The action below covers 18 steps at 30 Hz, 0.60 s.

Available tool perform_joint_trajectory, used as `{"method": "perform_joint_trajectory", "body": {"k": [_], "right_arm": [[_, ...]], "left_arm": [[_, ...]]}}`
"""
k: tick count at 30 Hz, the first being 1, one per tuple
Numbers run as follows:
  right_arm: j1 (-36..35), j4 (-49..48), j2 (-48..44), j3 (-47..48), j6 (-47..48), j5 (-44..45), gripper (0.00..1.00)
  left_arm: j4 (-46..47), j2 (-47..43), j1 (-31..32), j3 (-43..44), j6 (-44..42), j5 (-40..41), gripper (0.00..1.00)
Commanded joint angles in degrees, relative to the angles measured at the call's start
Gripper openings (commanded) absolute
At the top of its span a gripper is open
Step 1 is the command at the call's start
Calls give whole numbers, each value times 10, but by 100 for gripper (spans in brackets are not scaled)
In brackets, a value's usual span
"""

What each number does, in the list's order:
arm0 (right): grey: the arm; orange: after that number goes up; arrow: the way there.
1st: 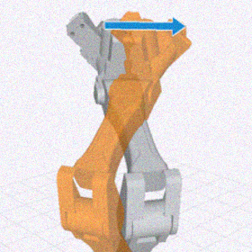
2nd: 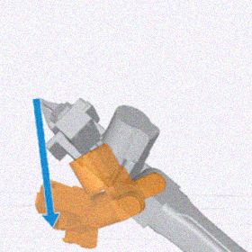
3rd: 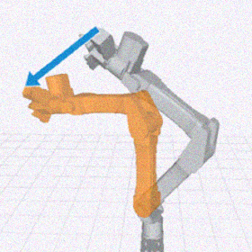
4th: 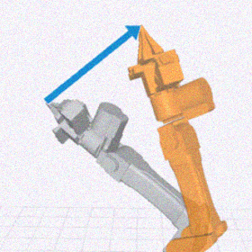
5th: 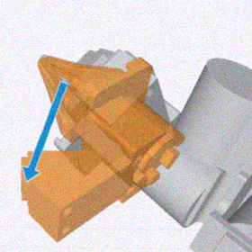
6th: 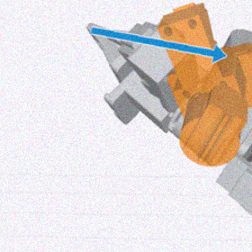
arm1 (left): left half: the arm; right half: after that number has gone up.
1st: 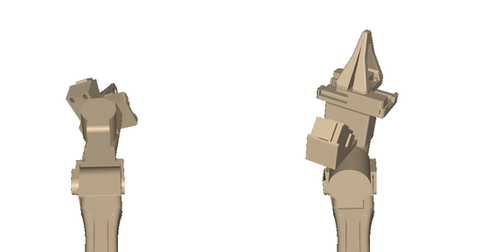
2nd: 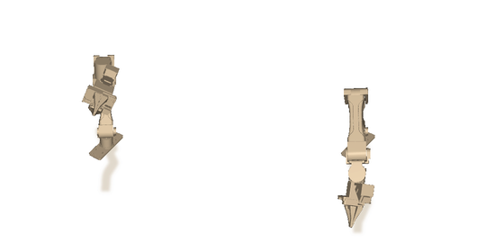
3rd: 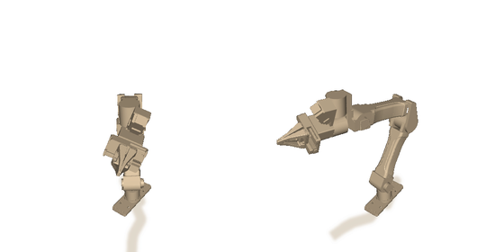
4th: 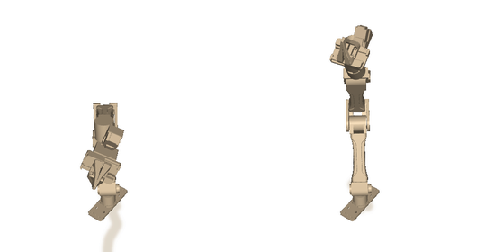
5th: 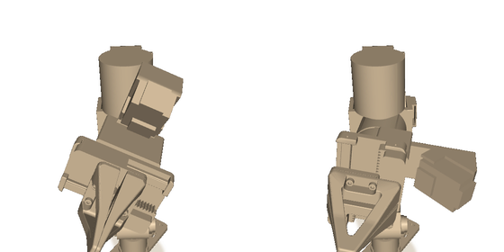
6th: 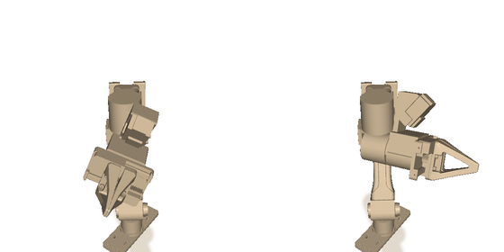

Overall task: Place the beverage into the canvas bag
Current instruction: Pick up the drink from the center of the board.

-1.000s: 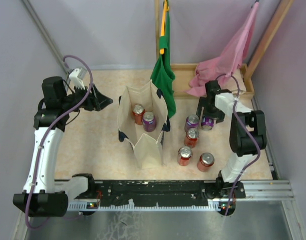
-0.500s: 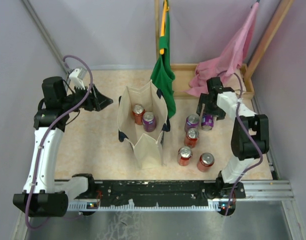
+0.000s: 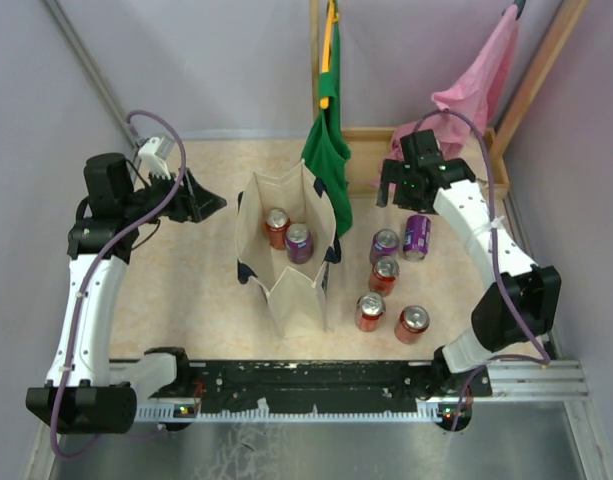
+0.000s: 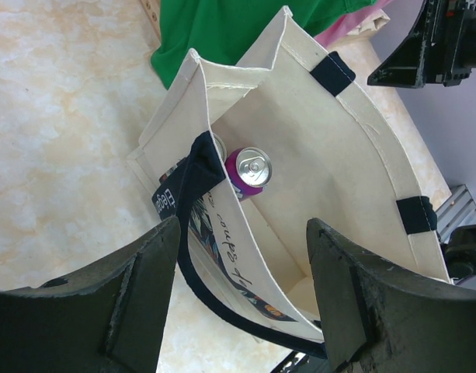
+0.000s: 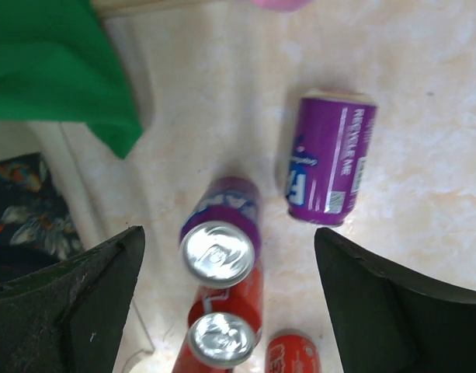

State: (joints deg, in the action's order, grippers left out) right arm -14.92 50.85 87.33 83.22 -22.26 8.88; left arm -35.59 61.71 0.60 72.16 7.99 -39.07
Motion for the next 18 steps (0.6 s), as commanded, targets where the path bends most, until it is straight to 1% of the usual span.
{"method": "perform_joint_trajectory", "body": {"k": [1, 4, 11, 15, 18], "right_arm": [[-52, 75, 12, 44, -14, -5, 90], [-72, 87, 21, 27, -22, 3, 90], [-80, 74, 29, -24, -26, -1, 91], [-81, 45, 34, -52, -24, -6, 91], [-81, 32, 46, -54, -27, -19, 91]], "left_arm": [[5, -8, -1, -8, -6, -9, 72], [10, -9, -1, -11, -3, -11, 72], [13, -8, -1, -14, -5, -14, 72], [14, -7, -1, -15, -5, -15, 72], [15, -6, -1, -14, -4, -15, 72]]}}
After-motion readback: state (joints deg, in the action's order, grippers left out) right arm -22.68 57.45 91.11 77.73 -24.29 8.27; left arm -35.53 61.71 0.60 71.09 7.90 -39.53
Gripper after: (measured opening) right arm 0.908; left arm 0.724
